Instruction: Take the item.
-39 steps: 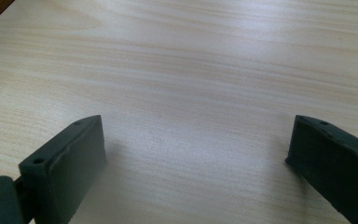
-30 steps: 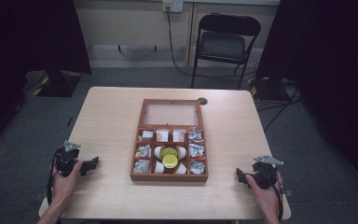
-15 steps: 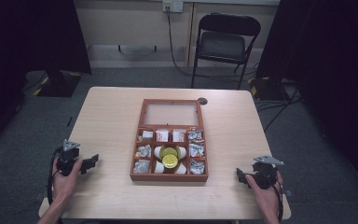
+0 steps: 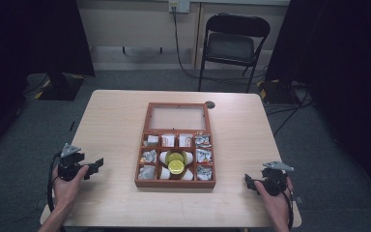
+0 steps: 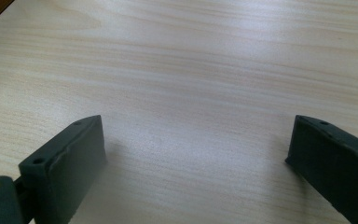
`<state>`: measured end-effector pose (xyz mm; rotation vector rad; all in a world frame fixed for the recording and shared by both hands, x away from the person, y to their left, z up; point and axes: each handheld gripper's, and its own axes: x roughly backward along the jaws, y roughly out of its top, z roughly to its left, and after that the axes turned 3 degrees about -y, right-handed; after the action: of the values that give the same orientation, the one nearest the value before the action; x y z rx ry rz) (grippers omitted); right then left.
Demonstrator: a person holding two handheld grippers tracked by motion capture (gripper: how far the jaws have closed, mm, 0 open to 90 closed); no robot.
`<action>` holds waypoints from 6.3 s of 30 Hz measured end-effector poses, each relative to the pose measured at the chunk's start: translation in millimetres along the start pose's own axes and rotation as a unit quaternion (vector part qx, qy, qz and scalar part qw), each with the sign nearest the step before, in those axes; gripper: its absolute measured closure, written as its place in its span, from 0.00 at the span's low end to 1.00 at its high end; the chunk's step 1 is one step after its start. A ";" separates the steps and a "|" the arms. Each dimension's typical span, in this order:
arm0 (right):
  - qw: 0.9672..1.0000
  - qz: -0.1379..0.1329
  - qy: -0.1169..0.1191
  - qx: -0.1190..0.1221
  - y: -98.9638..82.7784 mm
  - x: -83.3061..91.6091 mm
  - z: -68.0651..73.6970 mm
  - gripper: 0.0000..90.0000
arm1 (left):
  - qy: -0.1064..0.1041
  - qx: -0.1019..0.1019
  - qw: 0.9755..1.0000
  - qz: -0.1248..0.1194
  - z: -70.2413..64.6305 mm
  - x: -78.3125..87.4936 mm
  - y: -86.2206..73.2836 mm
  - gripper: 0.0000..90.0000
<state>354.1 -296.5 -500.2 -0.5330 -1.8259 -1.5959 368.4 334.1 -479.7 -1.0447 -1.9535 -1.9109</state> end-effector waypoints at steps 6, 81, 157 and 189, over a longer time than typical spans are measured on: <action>1.000 0.000 0.000 0.000 0.0 0.0 0.0 0.04 | -0.011 -0.017 1.000 -0.001 -10.6 2.9 5.9 0.20; 1.000 0.000 -0.001 -0.001 0.3 -0.3 0.0 0.04 | -0.229 -0.138 0.963 0.014 -144.1 -38.8 67.2 0.31; 1.000 0.000 -0.001 0.000 0.1 -0.2 0.0 0.04 | -0.281 -0.204 0.928 0.134 -211.5 -96.3 69.2 0.34; 1.000 0.000 -0.001 0.000 0.1 -0.2 0.0 0.04 | -0.276 -0.229 0.915 0.184 -220.6 -105.4 65.5 0.38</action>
<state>354.3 -296.4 -500.2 -0.5350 -1.8268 -1.5970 414.7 85.9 -462.4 -2.1077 -1.3708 -2.0349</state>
